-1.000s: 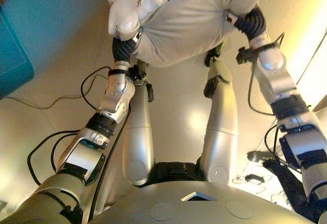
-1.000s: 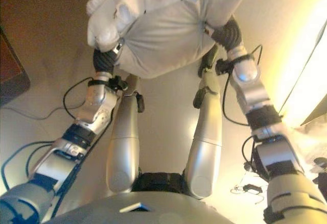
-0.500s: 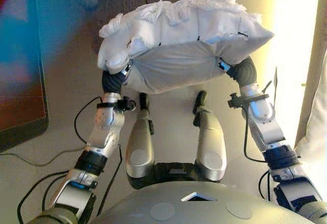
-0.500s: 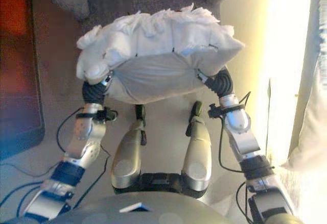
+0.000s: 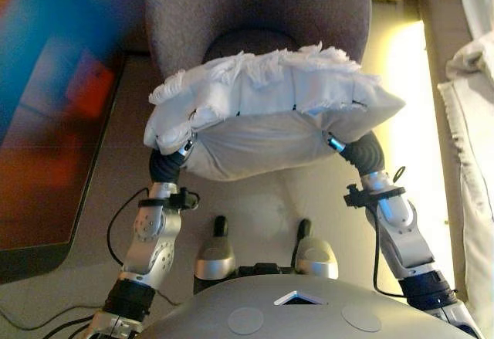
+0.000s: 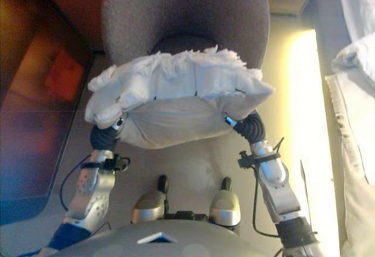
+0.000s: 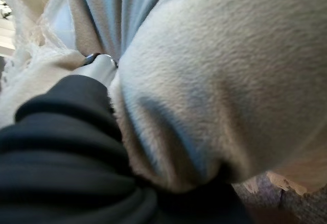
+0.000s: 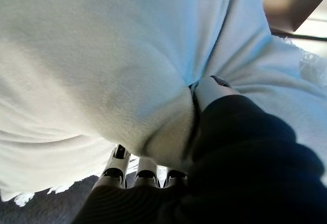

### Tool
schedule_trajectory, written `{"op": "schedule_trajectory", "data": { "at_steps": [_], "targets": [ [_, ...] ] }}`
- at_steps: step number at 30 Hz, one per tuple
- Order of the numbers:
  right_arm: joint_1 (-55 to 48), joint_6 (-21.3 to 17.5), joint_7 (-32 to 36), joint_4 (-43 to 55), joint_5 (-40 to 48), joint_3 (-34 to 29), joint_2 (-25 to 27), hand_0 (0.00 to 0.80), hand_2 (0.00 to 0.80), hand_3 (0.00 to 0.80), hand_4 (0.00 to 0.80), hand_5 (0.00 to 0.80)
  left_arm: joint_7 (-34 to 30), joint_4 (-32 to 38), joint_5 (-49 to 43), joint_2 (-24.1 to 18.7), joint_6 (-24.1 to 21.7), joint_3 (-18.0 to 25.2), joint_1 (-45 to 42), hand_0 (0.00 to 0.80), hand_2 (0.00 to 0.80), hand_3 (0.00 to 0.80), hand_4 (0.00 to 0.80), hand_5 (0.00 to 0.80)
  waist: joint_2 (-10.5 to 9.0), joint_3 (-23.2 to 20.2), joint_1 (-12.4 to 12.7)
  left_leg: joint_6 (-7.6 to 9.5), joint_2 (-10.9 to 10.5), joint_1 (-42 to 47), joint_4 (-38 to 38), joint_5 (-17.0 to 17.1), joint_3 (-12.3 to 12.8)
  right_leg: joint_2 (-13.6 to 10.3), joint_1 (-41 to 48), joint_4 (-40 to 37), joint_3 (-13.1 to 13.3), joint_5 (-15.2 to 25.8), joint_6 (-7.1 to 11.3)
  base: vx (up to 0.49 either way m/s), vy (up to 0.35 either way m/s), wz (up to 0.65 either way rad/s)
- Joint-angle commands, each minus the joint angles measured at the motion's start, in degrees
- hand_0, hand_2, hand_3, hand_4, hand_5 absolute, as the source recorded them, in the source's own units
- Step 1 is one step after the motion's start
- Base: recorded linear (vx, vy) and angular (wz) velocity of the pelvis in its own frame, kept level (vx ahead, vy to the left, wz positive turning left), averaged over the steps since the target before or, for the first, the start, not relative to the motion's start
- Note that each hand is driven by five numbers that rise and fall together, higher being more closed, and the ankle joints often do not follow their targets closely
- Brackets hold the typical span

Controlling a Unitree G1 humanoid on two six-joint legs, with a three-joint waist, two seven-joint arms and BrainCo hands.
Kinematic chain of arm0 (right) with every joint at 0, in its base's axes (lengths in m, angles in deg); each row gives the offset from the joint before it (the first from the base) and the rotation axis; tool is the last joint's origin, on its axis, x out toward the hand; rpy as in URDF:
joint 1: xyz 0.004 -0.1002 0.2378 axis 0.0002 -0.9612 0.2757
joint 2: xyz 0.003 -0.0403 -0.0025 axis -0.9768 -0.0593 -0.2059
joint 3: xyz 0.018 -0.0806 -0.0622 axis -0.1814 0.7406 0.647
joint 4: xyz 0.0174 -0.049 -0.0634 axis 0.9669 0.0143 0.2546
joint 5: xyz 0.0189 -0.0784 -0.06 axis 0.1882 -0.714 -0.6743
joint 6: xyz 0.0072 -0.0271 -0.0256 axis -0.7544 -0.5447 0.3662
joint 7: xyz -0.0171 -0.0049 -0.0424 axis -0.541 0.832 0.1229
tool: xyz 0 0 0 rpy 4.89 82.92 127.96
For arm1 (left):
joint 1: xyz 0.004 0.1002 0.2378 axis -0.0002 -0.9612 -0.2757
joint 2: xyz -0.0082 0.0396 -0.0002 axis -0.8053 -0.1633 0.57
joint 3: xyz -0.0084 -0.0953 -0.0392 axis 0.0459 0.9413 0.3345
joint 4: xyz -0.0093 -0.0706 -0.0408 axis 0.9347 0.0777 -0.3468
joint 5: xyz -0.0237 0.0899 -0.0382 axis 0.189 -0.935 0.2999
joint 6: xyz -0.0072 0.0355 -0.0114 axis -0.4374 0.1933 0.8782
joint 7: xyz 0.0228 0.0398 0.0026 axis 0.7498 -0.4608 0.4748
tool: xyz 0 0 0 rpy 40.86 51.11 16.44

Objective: Pick up the cushion and take it to the sofa

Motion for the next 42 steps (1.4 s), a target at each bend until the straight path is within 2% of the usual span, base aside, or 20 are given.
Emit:
{"op": "schedule_trajectory", "data": {
  "at_steps": [1, 7, 12, 14, 20, 22, 23, 25, 27, 29, 30, 33, 34, 35, 36, 39, 42],
  "targets": [
    [2.3, -3.0, 2.1, 4.9, 2.0, 2.5, -1.6, 0.800, 0.800, 0.800, 0.800, 0.800, -2.0, 5.6, 0.8, -0.5, -3.5, 0.6, 3.7, 0.800, 0.800, 0.800, 0.800, 0.800, -2.53, -4.0, 1.9, 1.52, 1.9, -0.4, 0.4, -3.1, -0.1, -2.4, 2.6, 1.6, -1.4, -3.5, 0.98, -0.006, -0.027, 0.05],
    [2.3, -5.3, -0.9, 3.6, 2.9, 3.1, -1.4, 0.800, 0.800, 0.800, 0.800, 0.800, -2.2, 6.3, 0.4, -1.4, -4.2, 0.1, 5.7, 0.800, 0.800, 0.800, 0.800, 0.800, -2.31, -4.5, 1.5, 1.18, 2.3, -0.6, -0.1, -2.5, 0.1, -1.5, 4.3, 0.6, -2.0, -4.1, 0.34, -0.011, -0.047, 0.02],
    [4.1, -5.1, -3.8, 3.2, 1.5, 3.9, -1.3, 0.800, 0.800, 0.800, 0.800, 0.800, -2.7, 6.1, 0.6, -1.9, -3.6, -0.2, 7.7, 0.800, 0.800, 0.800, 0.800, 0.800, -2.02, -4.4, 1.4, 0.79, 2.6, -0.5, -0.1, -2.1, -0.4, -0.8, 4.8, 1.1, -2.2, -5.0, -0.27, -0.021, -0.078, 0.07],
    [4.5, -5.0, -4.5, 3.5, 1.2, 4.1, -1.2, 0.800, 0.800, 0.800, 0.800, 0.800, -2.5, 6.5, 1.8, -1.9, -2.3, 0.1, 7.5, 0.800, 0.800, 0.800, 0.800, 0.800, -1.84, -4.4, 1.4, 0.68, 3.0, -0.6, -0.1, -1.3, -0.4, -0.5, 4.5, 1.5, -1.9, -5.0, -0.67, -0.026, -0.092, 0.08],
    [5.4, -4.9, -4.5, 3.8, 1.9, 4.7, -0.3, 0.800, 0.800, 0.800, 0.800, 0.800, -2.7, 7.5, 3.0, -2.4, -3.1, 1.1, 6.8, 0.800, 0.800, 0.800, 0.800, 0.800, -1.57, -4.0, 1.7, -0.41, 5.3, 0.0, 0.7, -0.5, -1.0, 1.2, 4.4, 2.9, -0.8, -6.3, -2.14, 0.012, -0.136, 0.02],
    [6.0, -4.8, -4.0, 3.3, 1.8, 5.0, 0.1, 0.800, 0.800, 0.800, 0.800, 0.800, -2.1, 7.7, 3.4, -2.1, -2.9, 1.3, 6.5, 0.800, 0.800, 0.800, 0.800, 0.800, -1.79, -3.3, 1.7, -1.09, 6.8, -0.1, 2.7, -0.3, -1.3, 1.9, 4.0, 3.4, 0.0, -6.4, -2.93, 0.013, -0.152, -0.04],
    [6.4, -4.8, -3.6, 3.2, 2.0, 5.2, 0.8, 0.800, 0.800, 0.800, 0.800, 0.800, -1.7, 7.9, 3.9, -1.9, -3.1, 1.5, 6.0, 0.800, 0.800, 0.800, 0.800, 0.800, -2.18, -2.6, 1.6, -1.50, 7.8, -0.5, 6.0, -0.6, -1.0, 2.2, 4.1, 3.8, 0.7, -6.9, -3.47, -0.003, -0.164, -0.07],
    [7.0, -5.7, -3.3, 2.6, 1.7, 5.7, 1.8, 0.800, 0.800, 0.800, 0.800, 0.800, -0.8, 7.9, 4.6, -1.6, -3.8, 1.6, 5.5, 0.800, 0.800, 0.800, 0.800, 0.800, -2.90, -0.8, 1.5, -1.37, 9.3, -4.2, 14.1, 1.6, -0.3, 3.0, 3.6, 4.7, 1.6, -6.7, -4.61, -0.049, -0.203, -0.12],
    [7.7, -6.2, -3.8, 2.3, 1.6, 6.0, 2.3, 0.800, 0.800, 0.800, 0.800, 0.800, -1.1, 7.4, 5.1, -1.2, -4.0, 1.6, 5.7, 0.800, 0.800, 0.800, 0.800, 0.800, -3.59, 0.8, 1.3, -0.98, 10.4, -7.5, 20.4, 3.4, 1.9, 3.6, 3.6, 5.2, 1.0, -6.5, -5.63, -0.054, -0.230, -0.15],
    [7.8, -7.0, -3.3, 1.9, 2.8, 6.0, 2.4, 0.800, 0.800, 0.800, 0.800, 0.800, -1.8, 7.0, 4.8, -0.6, -4.2, 1.3, 5.9, 0.800, 0.800, 0.800, 0.800, 0.800, -3.89, 1.9, 1.3, -0.68, 11.0, -9.3, 23.5, 4.3, 3.8, 4.1, 4.2, 5.7, 0.0, -6.9, -6.31, 0.004, -0.190, 0.04],
    [7.7, -7.2, -3.0, 2.0, 3.5, 5.7, 2.5, 0.800, 0.800, 0.800, 0.800, 0.800, -2.1, 6.8, 4.7, -0.4, -4.3, 1.1, 6.3, 0.800, 0.800, 0.800, 0.800, 0.800, -4.20, 2.2, 1.1, -0.70, 10.7, -10.0, 25.6, 4.2, 5.2, 4.0, 4.5, 5.8, -0.8, -6.9, -6.62, 0.052, -0.129, 0.21],
    [8.2, -7.4, -2.5, 2.2, 2.9, 5.6, 2.6, 0.800, 0.800, 0.800, 0.800, 0.800, -1.2, 7.2, 3.6, 0.1, -4.9, 0.7, 6.8, 0.800, 0.800, 0.800, 0.800, 0.800, -3.51, 2.9, 2.2, 0.00, 5.3, -11.5, 23.8, 2.8, 4.4, 4.5, 5.6, 6.0, -0.9, -7.9, -6.22, 0.127, -0.058, 0.27],
    [8.3, -7.4, -2.5, 2.2, 2.9, 5.6, 2.6, 0.800, 0.800, 0.800, 0.800, 0.800, -0.9, 7.3, 3.6, 0.1, -4.8, 0.7, 6.9, 0.800, 0.800, 0.800, 0.800, 0.800, -3.42, 3.0, 2.3, 0.08, 4.8, -11.7, 23.5, 2.7, 4.5, 4.6, 5.8, 6.0, -0.9, -8.0, -6.19, 0.228, -0.043, -0.11],
    [8.9, -7.1, -2.8, 2.5, 2.7, 6.0, 2.5, 0.800, 0.800, 0.800, 0.800, 0.800, 0.4, 7.6, 3.1, 0.0, -5.0, 0.4, 7.3, 0.800, 0.800, 0.800, 0.800, 0.800, -2.35, 3.1, 3.5, 0.65, 1.9, -13.7, 19.9, 3.1, 4.2, 6.0, 6.6, 5.7, 0.0, -8.8, -6.04, 0.295, -0.038, -0.39],
    [9.3, -7.0, -3.4, 2.4, 2.0, 6.6, 2.2, 0.800, 0.800, 0.800, 0.800, 0.800, 1.2, 7.7, 2.7, 0.1, -5.1, 0.1, 7.6, 0.800, 0.800, 0.800, 0.800, 0.800, -1.68, 3.2, 4.5, 0.96, 0.2, -14.6, 16.2, 3.6, 3.8, 6.9, 7.7, 5.7, 0.8, -9.9, -5.85, 0.406, -0.036, -0.29],
    [8.3, -7.3, -3.4, 2.1, 2.1, 7.9, 1.6, 0.800, 0.800, 0.800, 0.800, 0.800, 2.2, 7.3, 2.0, 0.3, -5.5, -0.4, 6.5, 0.800, 0.800, 0.800, 0.800, 0.800, -0.74, 3.0, 6.6, 0.83, -1.4, -14.9, 6.1, 7.5, 2.9, 8.3, 11.5, 5.9, 2.8, -12.5, -5.66, 0.475, 0.021, 0.18],
    [5.4, -7.6, -1.0, 2.8, 2.7, 8.0, 1.1, 0.800, 0.800, 0.800, 0.800, 0.800, 2.9, 7.6, 2.1, 0.7, -5.2, 0.1, 3.7, 0.800, 0.800, 0.800, 0.800, 0.800, -0.19, 2.2, 8.2, 0.12, -1.4, -16.0, 2.2, 11.6, 0.9, 9.0, 15.0, 6.4, 5.5, -15.3, -5.87, 0.540, 0.083, 0.29]
  ]
}}
